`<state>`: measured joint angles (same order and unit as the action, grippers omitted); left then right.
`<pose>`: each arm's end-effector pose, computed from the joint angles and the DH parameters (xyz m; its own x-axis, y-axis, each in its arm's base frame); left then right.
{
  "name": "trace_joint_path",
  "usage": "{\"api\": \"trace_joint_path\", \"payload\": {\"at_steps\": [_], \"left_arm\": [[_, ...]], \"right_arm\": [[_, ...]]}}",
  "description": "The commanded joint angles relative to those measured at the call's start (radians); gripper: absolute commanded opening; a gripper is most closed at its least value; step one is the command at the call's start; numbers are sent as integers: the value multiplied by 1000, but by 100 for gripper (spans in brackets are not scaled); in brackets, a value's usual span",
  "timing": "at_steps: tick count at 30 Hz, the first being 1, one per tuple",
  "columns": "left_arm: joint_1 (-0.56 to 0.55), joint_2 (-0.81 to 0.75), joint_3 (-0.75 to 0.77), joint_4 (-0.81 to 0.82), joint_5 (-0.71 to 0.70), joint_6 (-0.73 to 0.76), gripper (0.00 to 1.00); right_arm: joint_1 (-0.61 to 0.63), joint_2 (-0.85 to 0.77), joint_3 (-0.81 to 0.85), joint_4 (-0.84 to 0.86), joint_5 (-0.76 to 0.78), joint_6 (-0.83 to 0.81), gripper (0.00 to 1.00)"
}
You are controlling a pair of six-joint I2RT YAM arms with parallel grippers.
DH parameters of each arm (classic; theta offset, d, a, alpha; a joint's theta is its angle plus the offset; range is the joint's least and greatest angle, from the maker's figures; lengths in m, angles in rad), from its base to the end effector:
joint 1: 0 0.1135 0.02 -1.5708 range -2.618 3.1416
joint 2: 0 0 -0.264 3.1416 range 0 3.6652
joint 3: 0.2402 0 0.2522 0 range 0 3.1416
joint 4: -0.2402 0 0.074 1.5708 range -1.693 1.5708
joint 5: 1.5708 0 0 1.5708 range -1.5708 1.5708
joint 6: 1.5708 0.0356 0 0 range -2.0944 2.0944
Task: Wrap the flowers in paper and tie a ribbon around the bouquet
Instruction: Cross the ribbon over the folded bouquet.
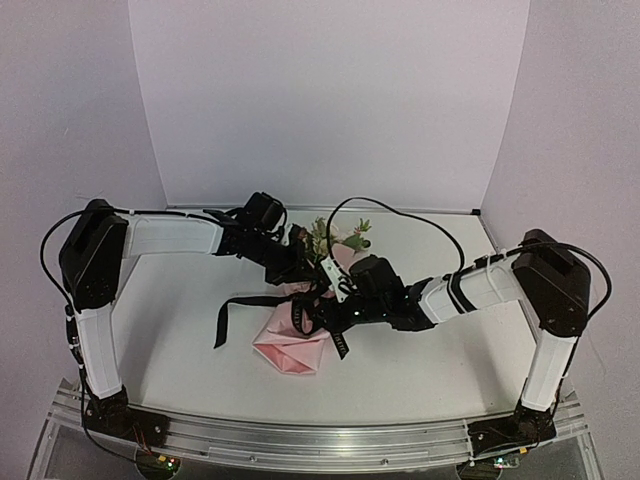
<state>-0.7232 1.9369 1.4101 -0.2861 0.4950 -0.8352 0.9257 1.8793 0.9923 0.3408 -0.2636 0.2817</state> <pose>0.3103 -0.2965 0.2122 -0.9786 -0.0064 -0.2055 0.1514 0.6540 -0.7412 0.2295 0.3204 0.1568 -0.5517 -0.2868 -0.7832 -0.7828 0.5021 0.3676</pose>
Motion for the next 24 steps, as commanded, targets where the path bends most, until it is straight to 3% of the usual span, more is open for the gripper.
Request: {"api": "trace_joint_path", "payload": {"at_steps": [1,5,10,18,24], "left_arm": [[9,-35,-9,45,15,15,0],[13,-44,-21,56,21,18,0],[17,-56,-35,60,26,21,0],[29,-67,-50,70,29,21,0],[39,-81,-77,92,24,17,0]], "right_arm": [[2,-3,39,7,-9,-21,22],[0,12,60,7,-23,-16,30],[-5,49,94,9,-34,4,31],[-11,65,116,9,-33,18,10],[-10,23,108,9,-27,46,4]]}}
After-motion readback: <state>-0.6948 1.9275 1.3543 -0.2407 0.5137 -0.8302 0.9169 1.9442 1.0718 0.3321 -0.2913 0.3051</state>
